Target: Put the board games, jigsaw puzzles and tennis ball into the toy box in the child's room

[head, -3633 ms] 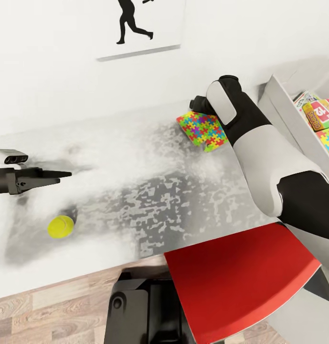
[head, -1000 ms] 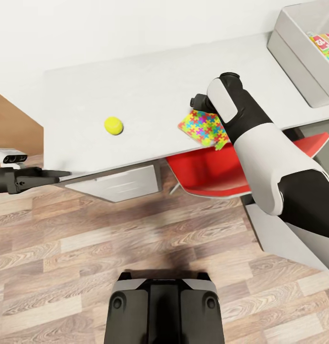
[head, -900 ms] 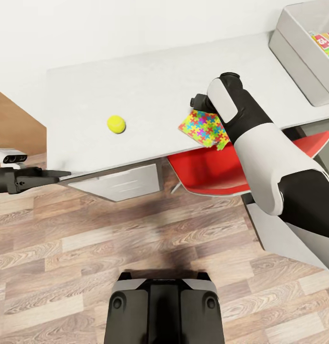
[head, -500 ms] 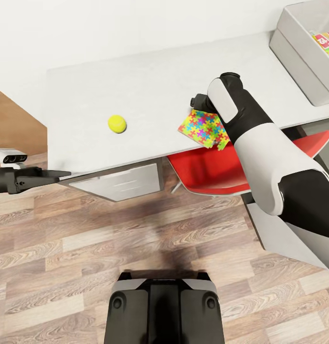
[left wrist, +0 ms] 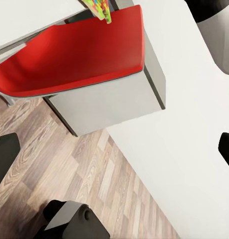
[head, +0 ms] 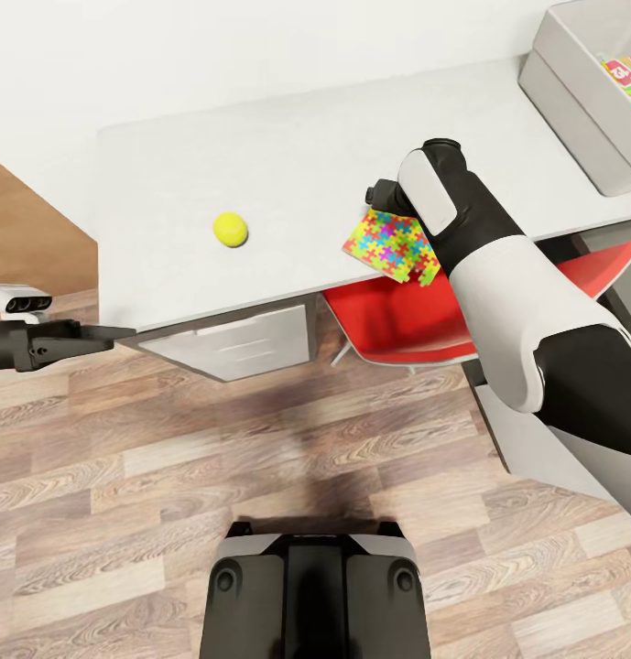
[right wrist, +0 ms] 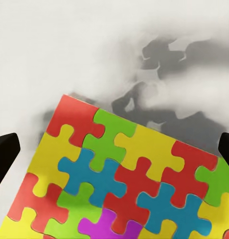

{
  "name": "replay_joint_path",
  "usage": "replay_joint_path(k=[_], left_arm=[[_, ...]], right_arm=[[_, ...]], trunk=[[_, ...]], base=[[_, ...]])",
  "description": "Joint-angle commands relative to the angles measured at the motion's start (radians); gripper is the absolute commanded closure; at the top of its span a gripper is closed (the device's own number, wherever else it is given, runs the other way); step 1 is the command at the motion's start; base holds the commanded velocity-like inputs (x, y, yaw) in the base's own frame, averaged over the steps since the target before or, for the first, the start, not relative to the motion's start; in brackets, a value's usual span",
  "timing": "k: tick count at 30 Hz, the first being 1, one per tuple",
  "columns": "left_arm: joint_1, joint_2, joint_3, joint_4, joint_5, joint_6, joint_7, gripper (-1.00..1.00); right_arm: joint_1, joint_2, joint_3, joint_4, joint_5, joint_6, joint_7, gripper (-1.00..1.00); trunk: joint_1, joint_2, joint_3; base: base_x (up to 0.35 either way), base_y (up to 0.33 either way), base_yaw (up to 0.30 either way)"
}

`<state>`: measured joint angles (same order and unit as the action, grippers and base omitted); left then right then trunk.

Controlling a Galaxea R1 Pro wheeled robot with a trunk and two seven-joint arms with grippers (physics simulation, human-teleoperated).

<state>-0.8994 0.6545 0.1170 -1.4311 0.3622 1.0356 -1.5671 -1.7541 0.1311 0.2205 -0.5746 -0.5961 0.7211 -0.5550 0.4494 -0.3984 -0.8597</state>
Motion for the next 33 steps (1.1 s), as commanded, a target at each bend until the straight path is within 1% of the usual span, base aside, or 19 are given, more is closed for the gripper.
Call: replay_joint_path(k=[1,10,16,33], left_arm=[[0.0,0.0,0.0,0.0,0.0,0.011,-0.004,-1.0],[0.0,0.0,0.0,0.0,0.0,0.011,-0.004,-1.0],[0.0,0.0,-0.001,0.0,0.0,0.011,-0.004,-1.0],[-0.001,0.0,0.0,0.0,0.0,0.011,-0.004,-1.0]], right_arm=[[-0.001,-0.001,0.005,-0.001,-0.01,0.001,-0.01,-1.0],[-0.001,-0.001,0.005,-0.001,-0.01,0.001,-0.011,-1.0],[-0.001,-0.001,0.005,-0.001,-0.011,0.001,-0.011,-1.0],[-0.002,-0.003,0.003,-0.001,-0.011,-0.005,-0.013,-1.0]], trunk=[[0.001,-0.002,-0.001],[0.001,-0.002,-0.001],[0.001,-0.002,-0.001],[0.001,-0.002,-0.001]], base=[[-0.006,0.004,0.0],[-0.004,0.001,0.0],[-0.135,0.041,0.0],[-0.028,0.003,0.0]])
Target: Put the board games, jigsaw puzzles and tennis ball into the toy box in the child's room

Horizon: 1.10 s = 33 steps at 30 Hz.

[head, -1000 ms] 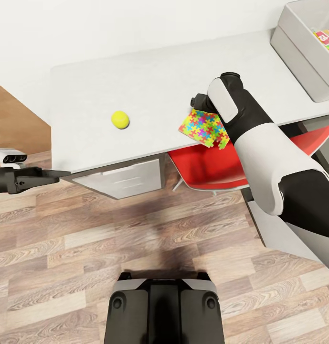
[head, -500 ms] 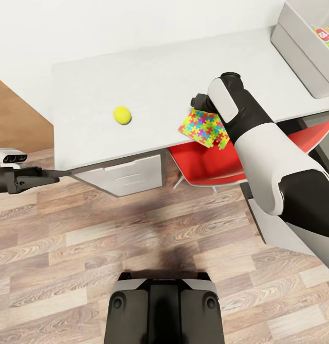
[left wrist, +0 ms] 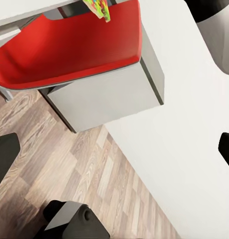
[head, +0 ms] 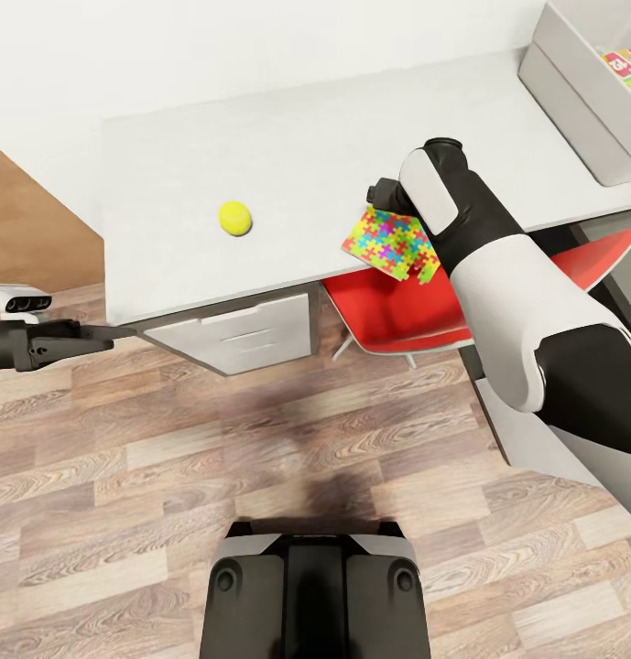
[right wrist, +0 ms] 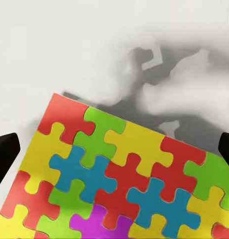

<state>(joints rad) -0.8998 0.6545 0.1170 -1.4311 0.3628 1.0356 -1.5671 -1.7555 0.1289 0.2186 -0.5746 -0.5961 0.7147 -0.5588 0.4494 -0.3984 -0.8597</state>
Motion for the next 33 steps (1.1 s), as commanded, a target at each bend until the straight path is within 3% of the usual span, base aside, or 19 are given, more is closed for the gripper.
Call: replay_joint_path(k=[1,9,16,18,20,21,22,23,25,26,28,29,30,33], left_arm=[[-0.001,0.001,0.0,0.0,0.0,0.011,-0.004,-1.0],[0.0,-0.001,0.0,0.0,0.0,0.011,-0.004,-1.0],[0.0,0.0,0.0,0.0,0.001,0.011,-0.004,-1.0],[0.0,0.0,-0.001,0.0,0.001,0.011,-0.004,-1.0],[0.001,0.002,0.0,0.0,0.001,0.011,-0.004,-1.0],[0.001,0.003,0.0,0.0,0.001,0.011,-0.004,-1.0],[0.001,0.006,-0.001,0.002,0.0,0.011,-0.004,-1.0],[0.001,0.007,-0.001,0.004,-0.001,0.011,-0.004,-1.0],[0.001,0.01,-0.001,0.005,-0.001,0.011,-0.004,-1.0],[0.002,0.012,0.0,0.005,-0.001,0.011,-0.004,-1.0],[0.002,0.015,0.002,0.007,-0.002,0.011,-0.004,-1.0],[0.002,0.016,0.002,0.008,-0.002,0.011,-0.004,-1.0],[0.002,0.023,0.002,0.01,-0.002,0.011,-0.004,-1.0],[0.002,0.049,0.002,0.011,-0.001,0.011,-0.004,-1.0]], right_arm=[[-0.002,-0.001,0.005,-0.001,-0.011,-0.001,-0.01,-1.0],[-0.032,0.0,-0.002,-0.025,-0.011,-0.043,-0.025,-1.0],[-0.099,0.002,-0.005,-0.095,-0.021,-0.033,-0.102,-1.0],[-0.113,0.004,-0.018,-0.153,-0.034,0.044,-0.111,-1.0],[-0.118,0.007,-0.065,-0.239,-0.06,0.189,-0.114,-1.0],[-0.118,0.007,-0.083,-0.263,-0.069,0.225,-0.115,-1.0],[-0.116,0.005,-0.137,-0.335,-0.105,0.291,-0.116,-1.0],[-0.114,0.002,-0.167,-0.372,-0.134,0.316,-0.117,-1.0],[-0.111,-0.005,-0.194,-0.414,-0.191,0.333,-0.117,-1.0],[-0.106,-0.017,-0.203,-0.441,-0.243,0.333,-0.117,-1.0],[-0.06,-0.056,-0.211,-0.507,-0.389,0.333,-0.118,-1.0],[-0.041,-0.065,-0.211,-0.524,-0.432,0.333,-0.118,-1.0],[-0.001,-0.082,-0.206,-0.559,-0.519,0.333,-0.118,-1.0],[0.105,-0.116,-0.156,-0.642,-0.744,0.333,-0.117,-1.0]], trunk=[[0.001,-0.002,-0.001],[0.001,-0.002,-0.001],[0.001,-0.002,-0.001],[0.001,-0.002,-0.001],[0.001,-0.002,-0.001],[0.001,-0.002,-0.001],[0.001,-0.002,-0.001],[0.001,-0.002,-0.001],[0.001,-0.002,-0.001],[0.001,-0.002,-0.001],[0.001,-0.002,-0.001],[0.001,-0.002,-0.001],[0.001,-0.002,-0.001],[0.001,-0.002,-0.001]], base=[[-0.001,0.0,0.0],[0.0,0.0,0.0],[0.0,0.0,0.0],[0.0,0.0,0.0],[0.0,0.0,0.0],[0.0,0.0,0.0],[0.0,0.0,0.0],[0.0,0.0,0.0],[0.0,0.0,0.0],[0.0,0.0,0.0],[0.0,0.0,0.0],[0.0,0.0,0.0],[0.0,0.0,0.0],[0.0,0.0,0.0]])
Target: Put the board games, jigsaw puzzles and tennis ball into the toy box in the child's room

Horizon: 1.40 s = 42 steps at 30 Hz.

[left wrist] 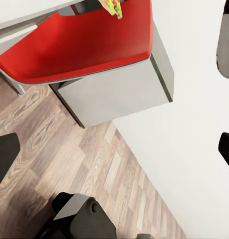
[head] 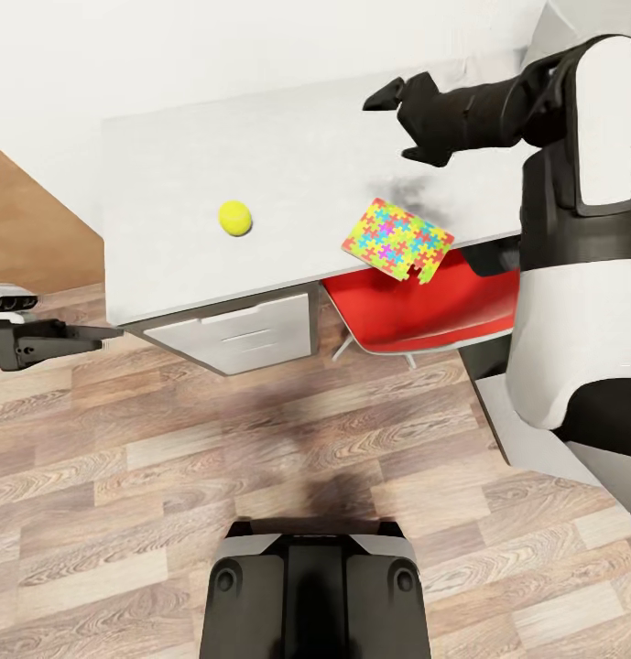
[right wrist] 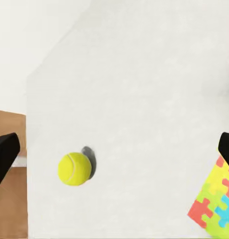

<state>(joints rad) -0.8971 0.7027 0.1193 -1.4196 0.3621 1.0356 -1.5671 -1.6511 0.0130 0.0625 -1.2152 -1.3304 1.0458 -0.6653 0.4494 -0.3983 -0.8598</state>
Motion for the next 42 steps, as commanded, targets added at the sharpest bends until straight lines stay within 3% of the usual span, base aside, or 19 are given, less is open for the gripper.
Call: replay_joint_path(k=[1,3,6,12,15,19,35,39,42], left_arm=[[0.0,0.005,0.0,0.0,0.0,0.011,-0.004,-1.0],[0.0,0.009,0.0,0.0,0.001,0.012,-0.004,-1.0],[0.0,0.012,-0.004,0.002,0.001,0.012,-0.004,-1.0],[0.004,0.014,-0.005,0.002,0.0,0.012,-0.004,-1.0],[0.005,0.015,-0.004,0.002,0.0,0.012,-0.004,-1.0],[0.007,0.015,-0.006,0.002,0.0,0.012,-0.004,-1.0],[0.01,0.015,-0.006,0.012,-0.003,0.012,-0.004,-1.0],[0.016,0.017,-0.007,0.021,-0.008,0.012,-0.004,-1.0],[0.023,0.018,-0.006,0.048,-0.011,0.011,-0.004,-1.0]], right_arm=[[0.024,-0.006,0.018,-0.015,-0.06,0.001,-0.01,-1.0],[0.049,-0.011,0.034,-0.029,-0.106,0.0,-0.011,-1.0],[0.087,-0.01,0.049,-0.053,-0.14,-0.007,-0.011,-1.0],[0.247,-0.011,0.049,-0.188,-0.16,-0.008,-0.007,-1.0],[0.296,-0.013,0.042,-0.222,-0.18,-0.004,-0.005,-1.0],[0.318,-0.012,0.034,-0.252,-0.215,-0.007,-0.006,-1.0],[0.326,0.002,0.036,-0.28,-0.235,-0.009,-0.005,-1.0],[0.375,0.003,0.036,-0.296,-0.304,-0.009,-0.006,-1.0],[0.426,0.001,0.034,-0.331,-0.33,-0.009,-0.007,-1.0]], trunk=[[0.001,-0.002,-0.001],[0.001,-0.002,-0.001],[0.001,-0.002,0.0],[0.001,-0.002,0.008],[0.001,-0.002,0.013],[0.001,-0.002,0.019],[0.001,-0.002,0.046],[0.001,-0.002,0.052],[0.001,-0.002,0.057]], base=[[0.0,0.0,0.0],[0.0,0.0,0.0],[0.0,0.0,0.0],[0.0,0.0,0.0],[0.0,0.0,0.0],[0.0,0.0,0.0],[0.0,0.0,0.0],[0.0,0.0,0.0],[0.0,0.0,0.0]])
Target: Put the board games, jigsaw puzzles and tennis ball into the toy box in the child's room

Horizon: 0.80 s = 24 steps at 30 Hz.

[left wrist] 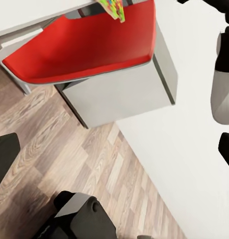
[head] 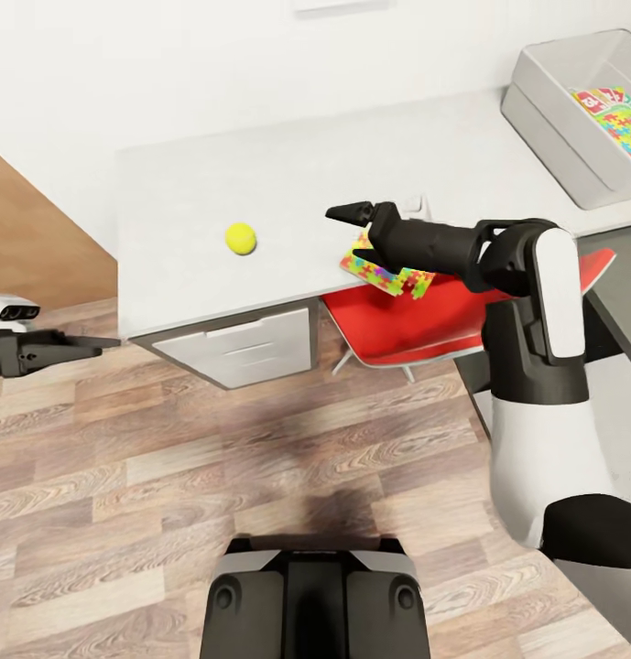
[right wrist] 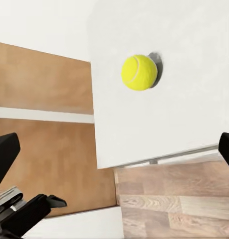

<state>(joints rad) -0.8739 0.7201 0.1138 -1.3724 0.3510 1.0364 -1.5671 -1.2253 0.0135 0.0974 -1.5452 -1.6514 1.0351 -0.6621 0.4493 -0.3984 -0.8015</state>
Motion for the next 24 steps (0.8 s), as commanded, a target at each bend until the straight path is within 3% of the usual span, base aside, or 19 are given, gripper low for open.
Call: replay_joint_path(k=[1,4,7,13,17,24], left_arm=[[0.0,0.001,-0.001,0.006,-0.001,0.01,-0.004,-1.0],[0.003,0.001,-0.001,0.039,-0.013,0.008,-0.004,-1.0],[0.004,0.001,-0.002,0.062,-0.054,0.005,-0.004,-1.0],[0.004,0.001,-0.003,0.099,-0.173,-0.002,-0.004,-1.0],[0.004,0.0,-0.004,0.104,-0.198,-0.004,-0.004,-1.0],[0.004,-0.002,-0.006,0.105,-0.207,-0.004,-0.004,-1.0]], right_arm=[[0.01,-0.001,-0.001,-0.007,-0.011,0.002,-0.01,-1.0],[0.068,-0.006,-0.002,-0.023,-0.017,0.004,-0.009,-1.0],[0.108,-0.002,-0.001,-0.028,-0.02,0.005,-0.008,-1.0],[0.164,0.002,0.0,-0.03,-0.022,0.006,0.009,-1.0],[0.177,0.002,0.0,-0.03,-0.022,0.006,0.013,-1.0],[0.18,0.004,0.005,-0.03,-0.022,0.006,0.015,-1.0]], trunk=[[0.001,-0.002,0.001],[0.001,-0.002,0.005],[0.001,-0.002,0.01],[0.001,-0.002,0.02],[0.001,-0.002,0.027],[0.001,-0.002,0.038]], base=[[0.0,0.0,0.0],[0.0,0.0,0.0],[0.0,0.0,0.0],[0.0,0.0,0.0],[0.0,0.0,0.0],[-0.102,0.0,0.0]])
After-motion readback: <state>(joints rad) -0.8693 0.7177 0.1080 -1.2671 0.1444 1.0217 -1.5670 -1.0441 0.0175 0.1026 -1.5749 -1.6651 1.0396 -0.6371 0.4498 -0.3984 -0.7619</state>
